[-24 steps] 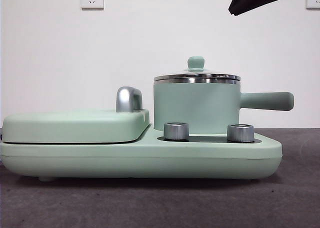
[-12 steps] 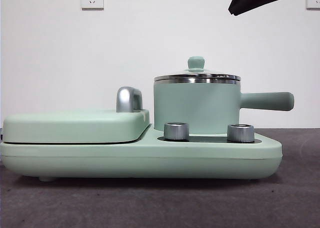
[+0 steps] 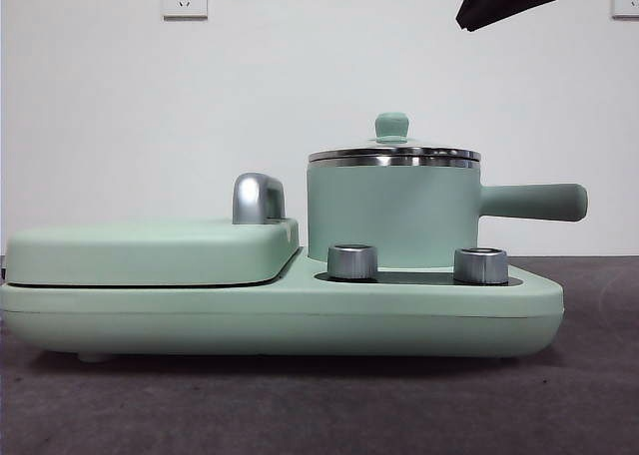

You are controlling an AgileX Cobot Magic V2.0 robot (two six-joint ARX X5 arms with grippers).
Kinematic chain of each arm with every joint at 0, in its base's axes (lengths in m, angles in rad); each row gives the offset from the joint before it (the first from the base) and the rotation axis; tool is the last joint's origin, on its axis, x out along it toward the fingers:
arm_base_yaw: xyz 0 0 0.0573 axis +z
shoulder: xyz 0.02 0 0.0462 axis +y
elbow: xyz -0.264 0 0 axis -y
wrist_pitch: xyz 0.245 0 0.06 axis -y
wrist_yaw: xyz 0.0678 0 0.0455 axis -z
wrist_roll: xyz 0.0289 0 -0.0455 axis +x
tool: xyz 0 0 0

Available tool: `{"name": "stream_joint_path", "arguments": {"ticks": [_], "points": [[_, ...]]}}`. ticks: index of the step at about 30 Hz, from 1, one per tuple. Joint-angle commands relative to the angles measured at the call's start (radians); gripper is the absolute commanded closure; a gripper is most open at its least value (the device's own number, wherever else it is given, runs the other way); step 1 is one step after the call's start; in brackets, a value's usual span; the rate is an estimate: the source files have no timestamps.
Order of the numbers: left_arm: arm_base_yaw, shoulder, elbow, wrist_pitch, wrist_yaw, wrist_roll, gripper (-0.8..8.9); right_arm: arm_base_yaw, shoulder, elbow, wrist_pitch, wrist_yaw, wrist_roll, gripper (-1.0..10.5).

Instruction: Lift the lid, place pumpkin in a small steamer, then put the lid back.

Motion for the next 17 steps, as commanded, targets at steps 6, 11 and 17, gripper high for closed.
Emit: {"name": "stream_joint_path", "arguments": {"ticks": [6, 11, 17], "points": [[0.001, -0.001, -0.020, 0.022, -0.002, -0.007, 8.07, 0.005, 0.003, 0.008, 0.013, 0.001, -0.008, 9.1], [0.001, -0.001, -0.020, 0.022, -0.002, -0.007, 8.07, 0.006, 0.003, 0.008, 0.013, 0.001, -0.008, 9.1], [0.001, -0.001, -0.020, 0.022, -0.002, -0.007, 8.07, -0.020, -0.029, -0.014, 0.019, 0.027, -0.117, 9.1]]}}
